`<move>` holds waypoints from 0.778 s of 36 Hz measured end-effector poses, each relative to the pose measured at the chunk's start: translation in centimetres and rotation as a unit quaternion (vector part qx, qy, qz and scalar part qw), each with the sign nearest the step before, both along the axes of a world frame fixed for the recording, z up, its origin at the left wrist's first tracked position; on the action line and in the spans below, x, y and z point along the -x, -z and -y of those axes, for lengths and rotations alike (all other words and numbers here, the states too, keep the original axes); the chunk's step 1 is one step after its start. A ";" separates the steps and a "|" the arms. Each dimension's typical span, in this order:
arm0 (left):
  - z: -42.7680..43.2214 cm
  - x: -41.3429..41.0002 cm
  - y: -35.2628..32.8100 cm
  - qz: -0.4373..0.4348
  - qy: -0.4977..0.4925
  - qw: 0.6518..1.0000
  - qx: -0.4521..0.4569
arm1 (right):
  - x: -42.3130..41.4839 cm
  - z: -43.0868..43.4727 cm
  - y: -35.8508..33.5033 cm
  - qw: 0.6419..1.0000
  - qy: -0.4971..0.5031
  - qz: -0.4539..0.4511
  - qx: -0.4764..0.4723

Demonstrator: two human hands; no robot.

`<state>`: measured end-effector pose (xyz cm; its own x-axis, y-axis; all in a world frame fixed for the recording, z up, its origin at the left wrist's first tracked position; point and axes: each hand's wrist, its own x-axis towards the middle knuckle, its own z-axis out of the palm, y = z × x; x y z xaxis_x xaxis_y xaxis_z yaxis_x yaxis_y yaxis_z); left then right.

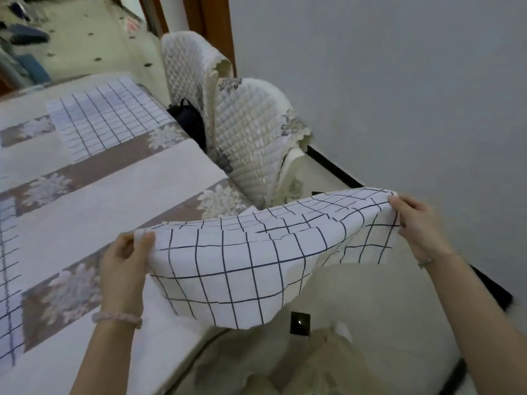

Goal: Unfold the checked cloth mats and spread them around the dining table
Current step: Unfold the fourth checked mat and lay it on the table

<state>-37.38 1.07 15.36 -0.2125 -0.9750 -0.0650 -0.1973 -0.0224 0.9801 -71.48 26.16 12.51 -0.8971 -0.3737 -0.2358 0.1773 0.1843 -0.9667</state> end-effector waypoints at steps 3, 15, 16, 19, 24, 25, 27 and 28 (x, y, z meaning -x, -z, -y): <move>-0.8 4.6 1.0 0.010 0.046 0.999 -0.007 | 3.2 -3.1 0.9 0.999 0.041 0.000 -0.021; -8.1 24.8 6.0 0.084 0.136 0.983 -0.091 | 17.4 -15.0 5.3 0.988 0.095 0.048 -0.115; -8.6 26.4 6.1 0.083 0.133 0.983 -0.092 | 18.7 -15.6 5.6 0.988 0.093 0.051 -0.114; -9.2 30.6 6.2 0.097 0.131 0.983 -0.090 | 22.1 -16.0 4.8 0.988 0.071 0.061 -0.122; -9.5 36.8 5.3 0.083 0.143 0.983 -0.075 | 28.1 -14.2 3.3 0.989 0.059 0.030 -0.131; -9.4 38.2 5.0 0.077 0.152 0.983 -0.064 | 29.4 -13.5 3.1 0.989 0.059 0.024 -0.134; -8.8 40.9 4.3 0.067 0.161 0.984 -0.044 | 31.9 -11.9 2.5 0.989 0.063 0.016 -0.133; -8.4 42.3 3.9 0.062 0.159 0.985 -0.037 | 33.2 -11.1 2.3 0.989 0.062 0.007 -0.131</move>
